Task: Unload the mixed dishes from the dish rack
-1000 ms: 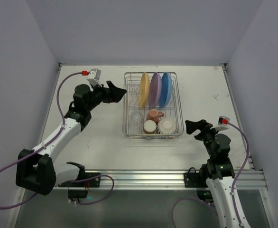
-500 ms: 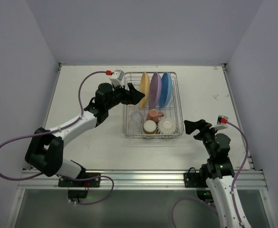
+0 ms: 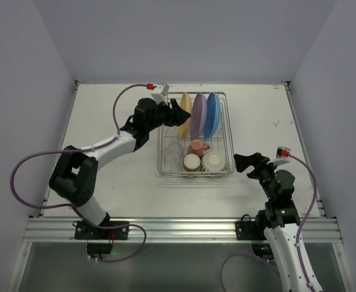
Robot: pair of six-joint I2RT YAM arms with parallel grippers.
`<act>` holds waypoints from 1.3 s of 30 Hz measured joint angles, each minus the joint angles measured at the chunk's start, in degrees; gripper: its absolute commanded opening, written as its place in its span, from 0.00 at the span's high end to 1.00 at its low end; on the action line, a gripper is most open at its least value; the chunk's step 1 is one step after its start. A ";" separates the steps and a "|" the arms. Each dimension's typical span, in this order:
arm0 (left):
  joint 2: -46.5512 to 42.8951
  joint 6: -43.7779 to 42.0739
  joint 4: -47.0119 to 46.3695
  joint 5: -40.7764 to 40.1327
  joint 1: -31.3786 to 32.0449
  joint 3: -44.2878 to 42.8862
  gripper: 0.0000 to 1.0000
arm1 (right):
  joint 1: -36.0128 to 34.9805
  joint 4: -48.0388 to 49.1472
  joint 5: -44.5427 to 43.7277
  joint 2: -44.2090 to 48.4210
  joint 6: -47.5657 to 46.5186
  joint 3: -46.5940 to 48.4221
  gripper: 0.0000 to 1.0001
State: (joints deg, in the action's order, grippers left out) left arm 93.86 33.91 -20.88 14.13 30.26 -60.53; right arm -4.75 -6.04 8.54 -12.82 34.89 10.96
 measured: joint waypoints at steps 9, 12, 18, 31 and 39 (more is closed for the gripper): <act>4.13 0.04 -0.04 0.87 0.15 -3.96 0.57 | -0.02 0.94 0.28 -1.14 -0.07 0.00 0.01; 4.85 0.02 -0.04 0.98 0.15 -4.61 0.63 | 0.00 0.92 0.28 -1.51 -0.07 0.00 0.01; 4.92 0.02 -0.04 0.92 0.15 -4.63 0.70 | 0.00 0.94 0.31 -1.55 -0.20 0.00 0.01; 4.81 1.05 0.26 0.74 0.31 -4.68 0.99 | 0.00 1.03 0.74 -2.19 -0.39 0.00 0.01; 2.05 1.18 1.75 0.66 0.31 -4.72 1.00 | 0.00 1.03 1.51 -2.19 -0.44 0.00 0.01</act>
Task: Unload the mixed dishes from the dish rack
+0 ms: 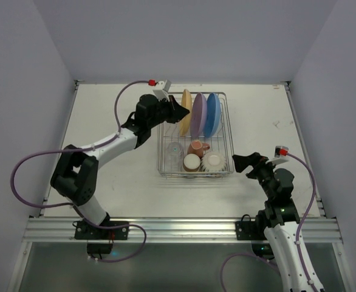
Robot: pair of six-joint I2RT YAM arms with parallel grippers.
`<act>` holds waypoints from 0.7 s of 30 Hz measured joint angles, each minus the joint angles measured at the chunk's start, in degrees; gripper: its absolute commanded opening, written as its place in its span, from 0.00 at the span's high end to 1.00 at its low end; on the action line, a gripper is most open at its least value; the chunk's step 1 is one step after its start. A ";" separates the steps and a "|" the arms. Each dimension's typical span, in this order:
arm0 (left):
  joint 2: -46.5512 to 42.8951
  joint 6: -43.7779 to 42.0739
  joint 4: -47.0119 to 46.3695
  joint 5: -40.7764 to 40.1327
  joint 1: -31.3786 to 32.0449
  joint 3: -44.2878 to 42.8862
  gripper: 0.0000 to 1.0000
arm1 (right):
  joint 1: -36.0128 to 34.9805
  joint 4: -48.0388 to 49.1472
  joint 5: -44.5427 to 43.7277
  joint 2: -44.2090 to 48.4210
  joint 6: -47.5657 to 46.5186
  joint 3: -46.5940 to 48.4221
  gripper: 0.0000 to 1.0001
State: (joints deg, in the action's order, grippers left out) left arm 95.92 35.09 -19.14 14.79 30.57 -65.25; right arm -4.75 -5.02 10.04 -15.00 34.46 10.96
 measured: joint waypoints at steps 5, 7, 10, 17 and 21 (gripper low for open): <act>-2.14 1.40 0.04 0.96 -0.07 -0.04 1.00 | 0.00 -0.02 0.02 -0.02 0.00 0.00 0.01; -3.15 2.12 -0.02 1.68 -0.22 -0.17 1.00 | 0.00 0.00 0.02 -0.09 0.00 0.00 0.01; -4.59 3.52 -0.37 3.30 -0.87 -0.22 1.00 | 0.00 0.02 0.04 -0.44 0.00 0.00 0.01; -7.61 5.01 -0.92 5.64 -2.75 -0.31 1.00 | 0.00 0.20 0.07 -0.76 0.00 0.00 0.01; -9.35 5.14 -0.87 6.19 -3.91 -0.76 1.00 | 0.00 0.28 0.07 -0.76 0.00 0.00 0.01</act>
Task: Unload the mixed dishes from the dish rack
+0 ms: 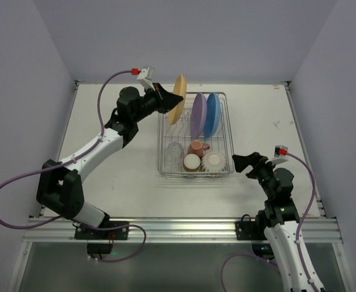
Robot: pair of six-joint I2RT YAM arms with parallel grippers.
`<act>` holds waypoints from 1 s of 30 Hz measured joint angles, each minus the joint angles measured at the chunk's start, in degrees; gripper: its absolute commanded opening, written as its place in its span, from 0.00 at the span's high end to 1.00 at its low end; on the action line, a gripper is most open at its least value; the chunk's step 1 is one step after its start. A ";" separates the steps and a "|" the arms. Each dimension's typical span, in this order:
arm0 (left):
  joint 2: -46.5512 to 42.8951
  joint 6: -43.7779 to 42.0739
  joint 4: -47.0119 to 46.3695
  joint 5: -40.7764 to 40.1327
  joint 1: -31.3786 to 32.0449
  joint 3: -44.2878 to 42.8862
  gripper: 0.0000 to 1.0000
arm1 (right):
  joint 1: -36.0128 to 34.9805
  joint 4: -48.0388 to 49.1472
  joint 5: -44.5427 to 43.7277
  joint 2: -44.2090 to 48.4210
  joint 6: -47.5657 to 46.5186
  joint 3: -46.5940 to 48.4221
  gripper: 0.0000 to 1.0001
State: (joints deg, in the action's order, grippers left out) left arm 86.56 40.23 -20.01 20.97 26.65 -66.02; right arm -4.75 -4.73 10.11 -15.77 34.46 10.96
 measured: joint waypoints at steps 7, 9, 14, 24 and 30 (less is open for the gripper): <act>-3.89 0.24 1.73 0.79 -2.45 0.02 1.00 | 0.00 0.07 0.02 -0.61 -0.02 0.00 0.01; -5.20 0.24 2.56 0.68 -4.09 0.55 1.00 | 0.00 0.07 0.04 -0.74 -0.02 0.00 0.01; -9.53 -0.61 7.76 -5.01 -8.02 3.34 1.00 | 0.00 0.09 0.13 -0.79 -0.02 0.00 0.01; -13.44 -1.84 21.44 -28.41 -8.52 5.18 1.00 | 0.00 0.11 0.17 -1.14 -0.02 0.00 0.01; -13.40 -1.86 26.21 -39.60 -8.52 6.01 1.00 | 0.00 0.11 0.26 -1.16 -0.11 0.00 0.02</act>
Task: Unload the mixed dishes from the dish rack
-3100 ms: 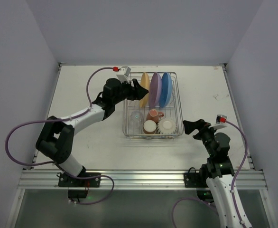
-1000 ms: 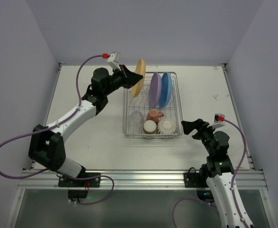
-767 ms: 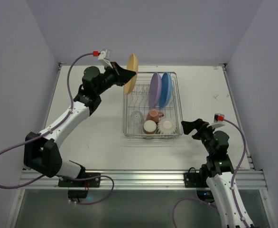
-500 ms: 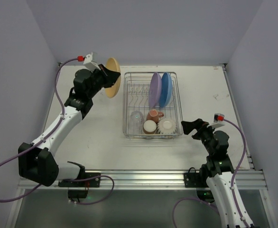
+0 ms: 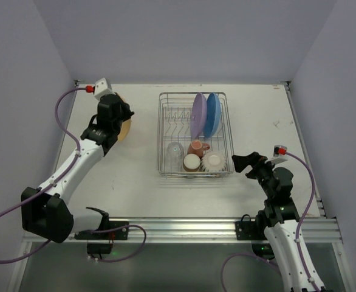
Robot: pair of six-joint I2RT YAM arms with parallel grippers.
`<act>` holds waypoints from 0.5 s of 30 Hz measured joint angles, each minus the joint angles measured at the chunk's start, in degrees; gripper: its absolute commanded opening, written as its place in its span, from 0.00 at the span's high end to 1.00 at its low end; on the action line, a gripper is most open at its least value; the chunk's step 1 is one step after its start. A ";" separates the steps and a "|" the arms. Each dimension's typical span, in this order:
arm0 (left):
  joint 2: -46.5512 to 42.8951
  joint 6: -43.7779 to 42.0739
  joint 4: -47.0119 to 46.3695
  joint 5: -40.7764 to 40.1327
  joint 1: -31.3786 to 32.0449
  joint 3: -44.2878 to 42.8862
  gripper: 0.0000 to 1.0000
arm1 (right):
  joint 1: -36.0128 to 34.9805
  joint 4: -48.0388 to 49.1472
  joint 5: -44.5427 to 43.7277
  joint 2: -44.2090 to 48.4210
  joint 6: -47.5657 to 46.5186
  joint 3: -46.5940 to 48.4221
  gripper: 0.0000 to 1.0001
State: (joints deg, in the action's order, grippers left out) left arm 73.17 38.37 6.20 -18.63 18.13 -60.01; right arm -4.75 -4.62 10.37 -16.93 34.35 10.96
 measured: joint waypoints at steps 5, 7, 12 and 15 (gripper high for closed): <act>1.46 -0.02 1.57 -5.95 0.00 0.02 1.00 | 0.00 0.00 0.17 0.00 -0.09 0.00 0.01; 3.10 -0.02 2.08 -7.34 0.00 0.02 1.00 | 0.00 0.00 0.22 -0.02 -0.11 0.00 0.01; 8.07 -0.04 3.04 -9.07 0.00 0.02 1.00 | 0.00 0.04 0.66 -0.42 -0.11 0.00 0.01; 11.10 -0.09 3.82 -9.81 0.00 -0.37 1.00 | 0.00 0.13 0.96 -0.72 -0.11 0.00 0.01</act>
State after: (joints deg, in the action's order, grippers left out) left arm 84.27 38.28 10.02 -28.45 18.13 -60.38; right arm -4.75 -4.49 11.33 -17.65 34.24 10.96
